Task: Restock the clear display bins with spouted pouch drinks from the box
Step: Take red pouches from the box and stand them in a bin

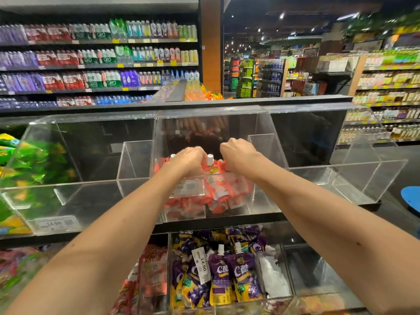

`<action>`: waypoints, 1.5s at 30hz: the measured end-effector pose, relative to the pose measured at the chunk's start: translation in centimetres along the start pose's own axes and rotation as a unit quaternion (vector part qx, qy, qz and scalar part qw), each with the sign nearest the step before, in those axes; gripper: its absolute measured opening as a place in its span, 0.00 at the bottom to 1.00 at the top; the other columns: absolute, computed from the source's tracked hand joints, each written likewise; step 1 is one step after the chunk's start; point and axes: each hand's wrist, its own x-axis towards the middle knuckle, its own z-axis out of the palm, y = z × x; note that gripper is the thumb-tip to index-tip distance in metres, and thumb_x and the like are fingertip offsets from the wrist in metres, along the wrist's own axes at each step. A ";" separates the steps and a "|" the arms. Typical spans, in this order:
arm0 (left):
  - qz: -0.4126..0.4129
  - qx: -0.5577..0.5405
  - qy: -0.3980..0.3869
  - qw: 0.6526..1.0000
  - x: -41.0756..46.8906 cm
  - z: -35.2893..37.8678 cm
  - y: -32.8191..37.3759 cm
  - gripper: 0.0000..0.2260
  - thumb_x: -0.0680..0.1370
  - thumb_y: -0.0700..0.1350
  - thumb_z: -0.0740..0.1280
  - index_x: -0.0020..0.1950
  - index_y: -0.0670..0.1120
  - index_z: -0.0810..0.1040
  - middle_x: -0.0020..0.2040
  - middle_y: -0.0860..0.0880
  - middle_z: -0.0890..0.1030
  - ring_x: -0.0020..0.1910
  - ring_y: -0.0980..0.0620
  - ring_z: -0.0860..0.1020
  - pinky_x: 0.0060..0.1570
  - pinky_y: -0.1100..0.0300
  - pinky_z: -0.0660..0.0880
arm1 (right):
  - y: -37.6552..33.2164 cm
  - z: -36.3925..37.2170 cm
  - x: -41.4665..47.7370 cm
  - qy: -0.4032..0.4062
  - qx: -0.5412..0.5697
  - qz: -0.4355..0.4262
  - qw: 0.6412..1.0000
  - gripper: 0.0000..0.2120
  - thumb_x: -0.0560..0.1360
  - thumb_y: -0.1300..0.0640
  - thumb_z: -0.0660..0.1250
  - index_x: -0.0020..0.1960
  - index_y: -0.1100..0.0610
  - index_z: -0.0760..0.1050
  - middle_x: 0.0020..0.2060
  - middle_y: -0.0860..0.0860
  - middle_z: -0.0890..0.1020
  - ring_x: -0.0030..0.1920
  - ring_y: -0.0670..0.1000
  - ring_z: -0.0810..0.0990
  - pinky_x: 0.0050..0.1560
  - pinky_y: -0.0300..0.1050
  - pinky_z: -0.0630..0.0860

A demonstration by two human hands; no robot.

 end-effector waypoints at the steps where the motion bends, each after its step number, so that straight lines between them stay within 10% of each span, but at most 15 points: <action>1: 0.002 0.005 -0.001 1.000 0.0 0.2 0.0 0.12 0.73 0.52 0.75 0.55 0.54 0.81 0.57 0.48 0.81 0.57 0.44 0.79 0.52 0.53 0.76 | 0.2 0.2 0.3 -0.004 0.004 -0.003 1.000 0.08 0.79 0.60 0.64 0.56 0.61 0.78 0.55 0.60 0.81 0.56 0.62 0.81 0.42 0.46 0.70; 9: -0.023 -0.124 0.059 0.990 -2.0 -1.2 0.0 0.11 0.72 0.51 0.75 0.52 0.52 0.81 0.47 0.51 0.82 0.48 0.50 0.81 0.51 0.52 0.79 | 0.8 0.4 -0.3 0.010 0.061 -0.001 0.998 0.08 0.80 0.60 0.62 0.52 0.64 0.78 0.51 0.63 0.81 0.51 0.65 0.81 0.41 0.48 0.71; 17: 0.135 -0.387 0.256 0.875 -11.3 1.1 5.2 0.03 0.76 0.40 0.72 0.45 0.48 0.82 0.34 0.53 0.78 0.30 0.63 0.73 0.32 0.72 0.68 | 1.2 4.3 -16.2 0.291 0.320 0.057 0.900 0.12 0.76 0.53 0.65 0.40 0.60 0.81 0.36 0.54 0.83 0.37 0.56 0.81 0.40 0.50 0.77; 27: 0.260 -0.468 -0.113 0.837 -22.8 23.8 28.4 0.03 0.73 0.45 0.74 0.45 0.52 0.82 0.33 0.55 0.80 0.32 0.62 0.76 0.36 0.63 0.73 | 6.0 19.7 -47.4 0.209 0.447 0.477 0.727 0.11 0.72 0.45 0.68 0.37 0.51 0.80 0.33 0.46 0.83 0.36 0.45 0.81 0.43 0.52 0.78; 31: 0.302 -0.455 -0.228 0.806 -26.6 29.0 43.1 0.03 0.71 0.47 0.70 0.44 0.50 0.82 0.34 0.54 0.81 0.35 0.59 0.79 0.39 0.63 0.74 | 13.7 21.9 -57.9 0.194 0.437 0.548 0.686 0.14 0.74 0.63 0.72 0.36 0.45 0.78 0.34 0.40 0.82 0.35 0.37 0.78 0.42 0.37 0.75; 37: 0.362 -0.382 -0.326 0.785 -29.4 36.8 62.8 0.06 0.74 0.40 0.73 0.50 0.43 0.81 0.39 0.52 0.79 0.37 0.62 0.76 0.42 0.60 0.72 | 25.0 25.7 -70.9 0.154 0.399 0.651 0.627 0.04 0.73 0.58 0.69 0.43 0.49 0.81 0.43 0.47 0.85 0.48 0.52 0.82 0.54 0.53 0.78; 45: 0.394 -0.192 -0.424 0.793 -27.0 46.6 77.5 0.17 0.76 0.45 0.73 0.64 0.45 0.78 0.58 0.44 0.82 0.59 0.45 0.79 0.58 0.52 0.75 | 36.7 31.6 -78.7 0.093 0.389 0.752 0.524 0.07 0.78 0.54 0.69 0.53 0.54 0.81 0.54 0.49 0.82 0.58 0.51 0.77 0.58 0.46 0.74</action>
